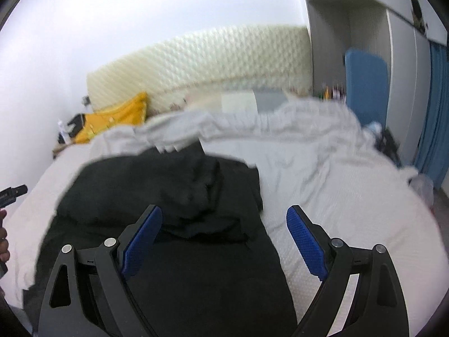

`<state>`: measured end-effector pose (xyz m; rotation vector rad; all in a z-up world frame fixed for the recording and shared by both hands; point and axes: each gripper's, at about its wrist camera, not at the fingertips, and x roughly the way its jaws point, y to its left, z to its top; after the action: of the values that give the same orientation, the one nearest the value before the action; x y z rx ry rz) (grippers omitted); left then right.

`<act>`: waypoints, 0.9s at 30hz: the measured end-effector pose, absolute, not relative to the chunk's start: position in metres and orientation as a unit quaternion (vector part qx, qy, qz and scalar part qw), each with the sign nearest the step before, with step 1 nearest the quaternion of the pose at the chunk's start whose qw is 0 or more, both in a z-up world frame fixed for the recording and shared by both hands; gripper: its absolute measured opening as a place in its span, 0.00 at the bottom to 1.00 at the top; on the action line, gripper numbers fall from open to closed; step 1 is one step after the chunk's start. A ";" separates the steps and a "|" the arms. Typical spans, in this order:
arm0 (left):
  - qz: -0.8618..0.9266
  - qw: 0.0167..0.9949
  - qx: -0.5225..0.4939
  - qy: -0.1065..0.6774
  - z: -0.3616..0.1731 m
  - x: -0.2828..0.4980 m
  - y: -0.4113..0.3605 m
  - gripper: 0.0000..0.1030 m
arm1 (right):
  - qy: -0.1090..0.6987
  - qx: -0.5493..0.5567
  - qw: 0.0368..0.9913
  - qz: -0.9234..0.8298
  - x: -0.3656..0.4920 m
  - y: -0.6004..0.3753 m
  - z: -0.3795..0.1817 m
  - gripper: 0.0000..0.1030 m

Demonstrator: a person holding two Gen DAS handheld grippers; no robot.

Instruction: Fold large clothes

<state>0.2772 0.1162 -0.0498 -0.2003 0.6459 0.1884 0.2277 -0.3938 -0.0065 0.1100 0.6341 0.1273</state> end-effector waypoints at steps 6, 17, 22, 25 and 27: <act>0.061 0.956 -0.093 0.272 0.035 0.214 0.105 0.99 | 0.257 0.069 0.961 0.073 0.181 -0.386 0.077 0.88; -0.004 0.944 -0.134 0.302 0.093 0.128 0.134 0.99 | 0.273 0.106 0.951 0.104 0.110 -0.389 0.118 0.88; -0.023 0.921 -0.160 0.355 0.086 0.107 0.162 1.00 | 0.327 0.128 0.930 0.109 0.091 -0.404 0.097 0.88; -0.035 0.902 -0.177 0.392 0.065 0.104 0.173 0.99 | 0.361 0.134 0.916 0.116 0.084 -0.411 0.080 0.88; -0.040 0.883 -0.190 0.428 0.036 0.108 0.180 0.99 | 0.388 0.143 0.903 0.120 0.080 -0.417 0.064 0.88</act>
<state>0.1079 0.1800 0.0363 -0.3961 0.8914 -0.0843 0.0801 -0.4174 0.0641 0.2964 0.8012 0.2489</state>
